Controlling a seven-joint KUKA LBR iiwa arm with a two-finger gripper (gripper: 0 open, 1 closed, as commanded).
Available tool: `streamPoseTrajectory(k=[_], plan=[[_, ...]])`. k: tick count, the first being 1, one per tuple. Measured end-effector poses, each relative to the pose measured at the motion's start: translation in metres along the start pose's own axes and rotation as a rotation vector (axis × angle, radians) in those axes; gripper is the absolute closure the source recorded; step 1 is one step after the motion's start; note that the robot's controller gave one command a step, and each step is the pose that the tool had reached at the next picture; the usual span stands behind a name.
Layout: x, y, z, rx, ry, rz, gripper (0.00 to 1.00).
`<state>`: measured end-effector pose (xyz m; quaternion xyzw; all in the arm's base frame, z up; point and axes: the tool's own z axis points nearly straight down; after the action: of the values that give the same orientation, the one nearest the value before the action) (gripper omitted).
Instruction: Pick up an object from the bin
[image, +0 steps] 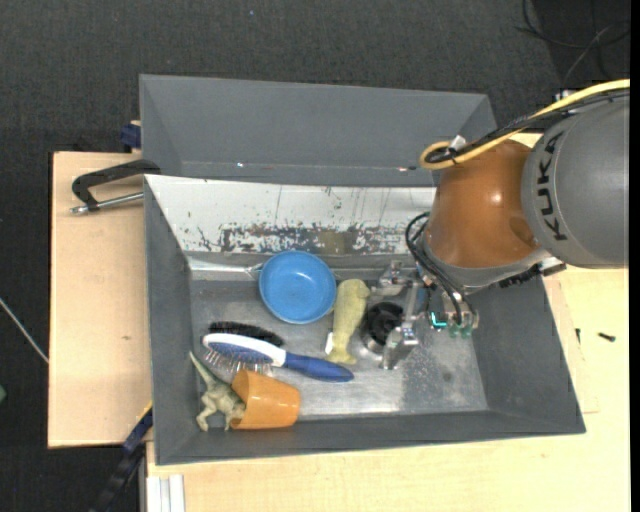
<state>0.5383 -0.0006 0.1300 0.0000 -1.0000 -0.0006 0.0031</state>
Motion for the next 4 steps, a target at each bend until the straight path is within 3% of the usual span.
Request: streamPoseTrajectory(k=[1,2,4], plan=[[-0.026,-0.037,0.057,-0.003,-0.008,0.166,0.0],[-0.047,-0.021,0.056,0.007,-0.013,-0.101,0.0],[-0.048,-0.022,0.054,0.002,-0.008,-0.097,0.0]])
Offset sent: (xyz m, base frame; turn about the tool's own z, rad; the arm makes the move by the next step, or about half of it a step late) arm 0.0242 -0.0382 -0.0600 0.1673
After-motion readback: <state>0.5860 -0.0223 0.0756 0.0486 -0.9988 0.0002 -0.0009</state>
